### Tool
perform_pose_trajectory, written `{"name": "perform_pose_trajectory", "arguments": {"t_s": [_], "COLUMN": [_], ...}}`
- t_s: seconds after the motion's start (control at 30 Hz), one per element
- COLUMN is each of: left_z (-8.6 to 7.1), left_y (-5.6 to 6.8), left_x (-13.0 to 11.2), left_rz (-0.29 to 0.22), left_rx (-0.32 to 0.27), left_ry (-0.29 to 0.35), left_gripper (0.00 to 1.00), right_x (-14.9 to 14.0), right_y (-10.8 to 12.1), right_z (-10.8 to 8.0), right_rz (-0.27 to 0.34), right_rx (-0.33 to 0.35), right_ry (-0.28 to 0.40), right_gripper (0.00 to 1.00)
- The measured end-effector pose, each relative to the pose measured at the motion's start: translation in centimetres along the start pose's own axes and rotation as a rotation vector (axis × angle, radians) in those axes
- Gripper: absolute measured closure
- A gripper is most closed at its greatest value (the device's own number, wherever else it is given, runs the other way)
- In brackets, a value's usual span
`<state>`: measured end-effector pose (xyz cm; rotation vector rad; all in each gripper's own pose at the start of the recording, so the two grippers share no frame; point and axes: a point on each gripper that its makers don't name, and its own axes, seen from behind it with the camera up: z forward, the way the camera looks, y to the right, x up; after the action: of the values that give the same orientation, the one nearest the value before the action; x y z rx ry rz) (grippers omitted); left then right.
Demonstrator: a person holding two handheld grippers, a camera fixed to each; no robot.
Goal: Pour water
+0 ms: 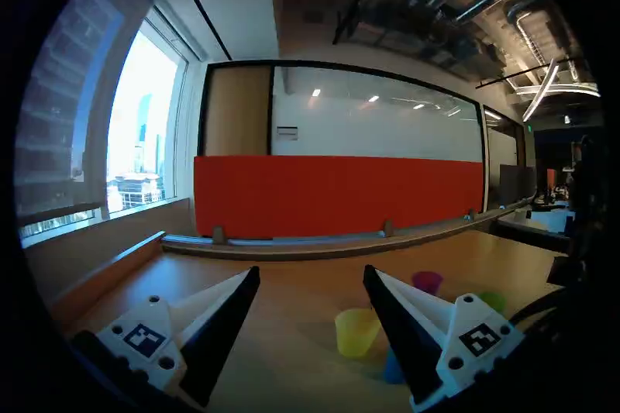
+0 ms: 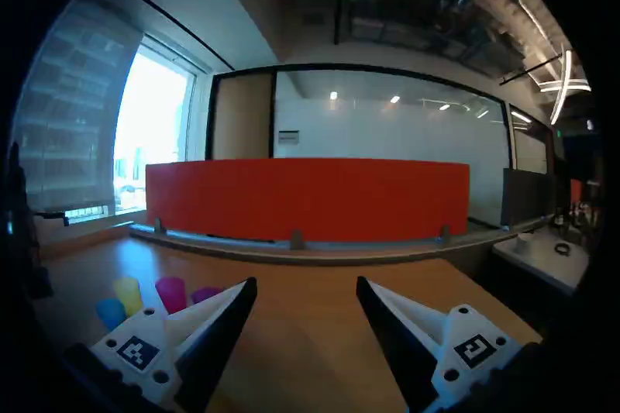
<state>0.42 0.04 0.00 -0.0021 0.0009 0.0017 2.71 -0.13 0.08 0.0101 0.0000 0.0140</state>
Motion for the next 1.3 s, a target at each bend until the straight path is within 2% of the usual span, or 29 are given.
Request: {"name": "perform_pose_trajectory", "arguments": {"t_s": [0.2, 0.4, 0.57, 0.7, 0.87, 1.1, 1.2, 1.3], "left_z": [0.2, 0.6, 0.9, 0.7, 0.4, -0.7, -1.1, -1.2], "left_y": [0.9, 2.4, 3.2, 4.3, 6.1, 9.0, 9.9, 10.1], "left_x": [5.2, 8.4, 9.3, 9.4, 9.1, 9.3, 9.5, 9.7], "left_rz": [0.024, 0.032, 0.045, 0.052, 0.009, -0.043, -0.06, -0.084], "left_rx": [-0.042, -0.108, -0.152, -0.209, -0.313, -0.481, -0.538, -0.569], "left_ry": [0.015, 0.019, 0.01, 0.005, -0.009, -0.013, -0.02, -0.022], "left_gripper": [0.01, 0.01, 0.01, 0.01, 0.01, 0.01, 0.01, 0.01], "right_x": [4.0, 6.6, 7.1, 6.9, 6.7, 6.6, 7.4, 7.9], "right_y": [-0.3, -1.1, -1.7, -2.4, -3.9, -7.0, -8.1, -8.6], "right_z": [0.0, -0.4, -0.5, -0.7, -1.3, -2.9, -3.5, -3.7], "right_rz": [0.019, 0.019, 0.019, 0.017, 0.023, 0.02, 0.035, 0.045], "right_rx": [0.04, 0.092, 0.142, 0.198, 0.301, 0.484, 0.548, 0.584], "right_ry": [-0.013, -0.002, -0.009, -0.027, -0.041, -0.055, -0.041, -0.035], "right_gripper": [0.01, 0.01, 0.01, 0.01, 0.01, 0.01, 0.01, 0.01]}}
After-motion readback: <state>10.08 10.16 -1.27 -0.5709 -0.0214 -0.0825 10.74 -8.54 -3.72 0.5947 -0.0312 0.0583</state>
